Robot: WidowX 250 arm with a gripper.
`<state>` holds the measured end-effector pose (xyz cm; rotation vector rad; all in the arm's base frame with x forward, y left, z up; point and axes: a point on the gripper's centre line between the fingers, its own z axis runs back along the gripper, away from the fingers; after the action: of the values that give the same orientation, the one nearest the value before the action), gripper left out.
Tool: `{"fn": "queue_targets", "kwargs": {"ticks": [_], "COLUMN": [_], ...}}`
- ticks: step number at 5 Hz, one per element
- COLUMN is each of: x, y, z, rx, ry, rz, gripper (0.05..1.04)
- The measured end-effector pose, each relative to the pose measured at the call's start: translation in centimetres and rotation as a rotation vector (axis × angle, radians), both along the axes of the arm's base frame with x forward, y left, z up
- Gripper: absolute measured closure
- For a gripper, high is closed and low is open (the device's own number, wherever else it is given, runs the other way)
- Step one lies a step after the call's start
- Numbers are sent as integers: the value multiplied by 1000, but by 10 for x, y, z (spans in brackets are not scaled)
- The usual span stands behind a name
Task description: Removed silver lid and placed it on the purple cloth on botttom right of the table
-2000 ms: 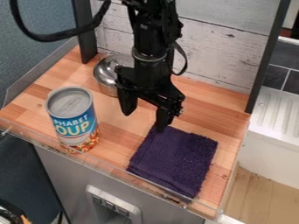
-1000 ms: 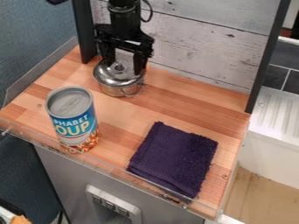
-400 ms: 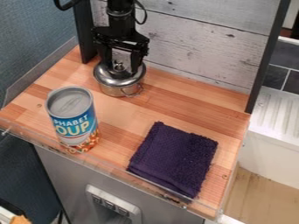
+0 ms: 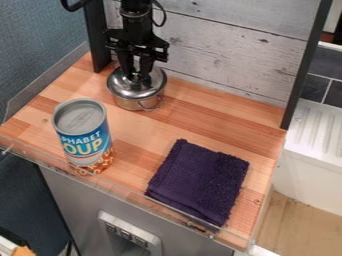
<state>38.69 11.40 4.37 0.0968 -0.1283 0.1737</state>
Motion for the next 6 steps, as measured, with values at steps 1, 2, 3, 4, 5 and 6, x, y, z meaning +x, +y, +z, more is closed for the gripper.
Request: {"fn": "queue_targets", "kwargs": {"ticks": [1,2,3,4,5,6], "x": [-1,-4,-7,-21,-39,-57], "y": [1,-2,-20,-54,-95,-132], "z": [-1,1,41,57,54,46], "rx": [1,2,29,43,33,22], "ry": [5,9,-82,-113,-101,-81], "rz": [2,-12,-46,-120,-208,-297], "gripper": [802,802,802,802,802,802]}}
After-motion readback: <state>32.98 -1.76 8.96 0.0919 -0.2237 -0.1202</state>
